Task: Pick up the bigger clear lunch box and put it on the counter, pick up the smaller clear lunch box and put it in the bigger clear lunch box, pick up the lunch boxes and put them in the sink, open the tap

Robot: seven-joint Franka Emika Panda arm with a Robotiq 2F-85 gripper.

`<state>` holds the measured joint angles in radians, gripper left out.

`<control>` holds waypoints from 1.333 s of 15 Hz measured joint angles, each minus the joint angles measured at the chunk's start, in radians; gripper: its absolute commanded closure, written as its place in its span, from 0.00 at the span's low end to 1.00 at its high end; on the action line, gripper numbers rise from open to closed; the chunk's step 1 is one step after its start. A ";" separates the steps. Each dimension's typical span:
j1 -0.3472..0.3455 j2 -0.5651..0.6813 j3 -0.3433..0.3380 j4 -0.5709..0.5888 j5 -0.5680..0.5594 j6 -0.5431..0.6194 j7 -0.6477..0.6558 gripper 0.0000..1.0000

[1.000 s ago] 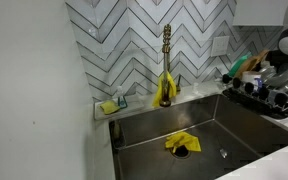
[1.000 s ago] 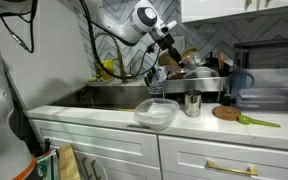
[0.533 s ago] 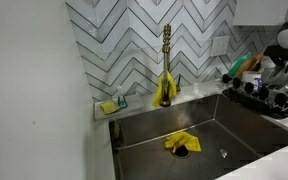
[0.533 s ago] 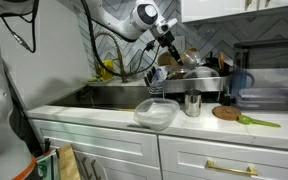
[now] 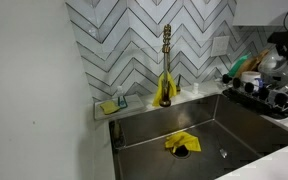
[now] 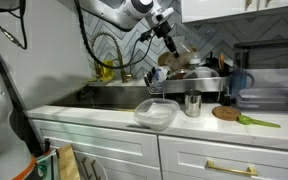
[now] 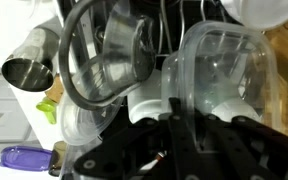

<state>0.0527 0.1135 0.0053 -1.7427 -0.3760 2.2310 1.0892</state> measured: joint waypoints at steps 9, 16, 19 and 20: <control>-0.076 -0.215 -0.046 -0.098 0.237 -0.254 -0.029 0.98; -0.173 -0.344 -0.138 -0.178 0.469 -0.514 -0.145 0.98; -0.207 -0.388 -0.166 -0.252 0.542 -0.532 -0.185 0.98; -0.216 -0.401 -0.175 -0.282 0.564 -0.530 -0.209 0.98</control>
<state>-0.1635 -0.2879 -0.1694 -2.0250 0.1878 1.7012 0.8798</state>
